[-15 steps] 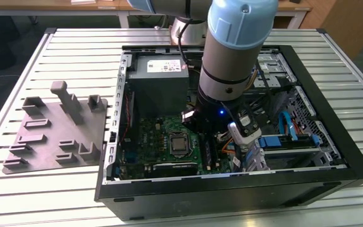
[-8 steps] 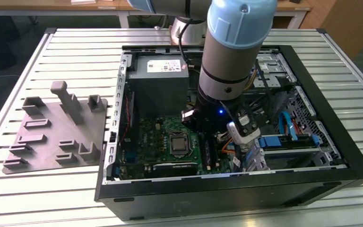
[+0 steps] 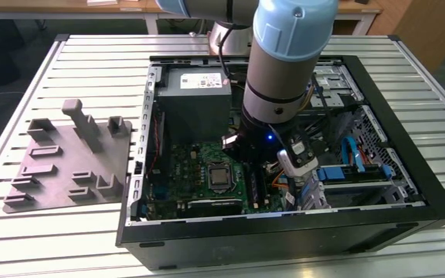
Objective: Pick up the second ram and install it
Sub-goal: 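Insert the second ram into the second slot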
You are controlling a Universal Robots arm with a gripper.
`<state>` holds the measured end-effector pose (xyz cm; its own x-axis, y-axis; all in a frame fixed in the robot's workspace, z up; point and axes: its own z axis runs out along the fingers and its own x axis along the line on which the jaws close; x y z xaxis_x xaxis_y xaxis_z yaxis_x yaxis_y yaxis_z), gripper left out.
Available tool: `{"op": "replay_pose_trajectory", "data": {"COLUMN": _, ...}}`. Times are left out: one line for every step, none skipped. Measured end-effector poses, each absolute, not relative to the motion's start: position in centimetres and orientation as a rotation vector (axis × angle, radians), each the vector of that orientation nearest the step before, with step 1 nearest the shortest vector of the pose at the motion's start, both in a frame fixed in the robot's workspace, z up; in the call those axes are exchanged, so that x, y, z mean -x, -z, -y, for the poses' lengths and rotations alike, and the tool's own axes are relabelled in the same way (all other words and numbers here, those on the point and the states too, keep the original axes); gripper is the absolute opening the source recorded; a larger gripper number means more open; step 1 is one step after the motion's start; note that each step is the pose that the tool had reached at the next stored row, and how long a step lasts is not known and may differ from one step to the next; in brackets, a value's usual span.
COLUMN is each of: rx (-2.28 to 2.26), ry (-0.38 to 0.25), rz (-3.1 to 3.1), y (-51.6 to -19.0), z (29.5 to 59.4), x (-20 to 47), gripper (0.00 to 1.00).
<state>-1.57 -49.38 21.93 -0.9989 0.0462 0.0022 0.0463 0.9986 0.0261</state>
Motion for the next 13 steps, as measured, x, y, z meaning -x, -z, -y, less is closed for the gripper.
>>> {"op": "replay_pose_trajectory", "data": {"rx": 0.069, "ry": 0.041, "rz": 3.139, "y": -21.90, "z": 49.37, "x": 1.58, "gripper": 0.14}}
{"op": "replay_pose_trajectory", "data": {"rx": 0.065, "ry": 0.041, "rz": 3.139, "y": -21.87, "z": 49.35, "x": 1.61, "gripper": 0.14}}
{"op": "replay_pose_trajectory", "data": {"rx": 0.062, "ry": 0.041, "rz": 3.139, "y": -21.84, "z": 49.32, "x": 1.62, "gripper": 0.14}}
{"op": "replay_pose_trajectory", "data": {"rx": 0.062, "ry": 0.041, "rz": 3.139, "y": -21.81, "z": 49.27, "x": 1.62, "gripper": 0.14}}
{"op": "replay_pose_trajectory", "data": {"rx": 0.061, "ry": 0.041, "rz": 3.139, "y": -21.78, "z": 49.22, "x": 1.62, "gripper": 0.14}}
{"op": "replay_pose_trajectory", "data": {"rx": 0.061, "ry": 0.041, "rz": 3.139, "y": -21.74, "z": 49.16, "x": 1.63, "gripper": 0.14}}
{"op": "replay_pose_trajectory", "data": {"rx": 0.060, "ry": 0.041, "rz": 3.139, "y": -21.69, "z": 49.11, "x": 1.64, "gripper": 0.14}}
{"op": "replay_pose_trajectory", "data": {"rx": 0.060, "ry": 0.041, "rz": 3.139, "y": -21.66, "z": 49.09, "x": 1.67, "gripper": 0.14}}
{"op": "replay_pose_trajectory", "data": {"rx": 0.060, "ry": 0.041, "rz": 3.139, "y": -21.64, "z": 49.09, "x": 1.70, "gripper": 0.14}}
{"op": "replay_pose_trajectory", "data": {"rx": 0.059, "ry": 0.041, "rz": 3.139, "y": -21.62, "z": 49.09, "x": 1.72, "gripper": 0.14}}
{"op": "replay_pose_trajectory", "data": {"rx": 0.059, "ry": 0.041, "rz": 3.139, "y": -21.60, "z": 49.08, "x": 1.73, "gripper": 0.14}}
{"op": "replay_pose_trajectory", "data": {"rx": 0.058, "ry": 0.041, "rz": 3.139, "y": -21.58, "z": 49.07, "x": 1.74, "gripper": 0.14}}
{"op": "replay_pose_trajectory", "data": {"rx": 0.057, "ry": 0.041, "rz": 3.139, "y": -21.55, "z": 49.05, "x": 1.75, "gripper": 0.14}}
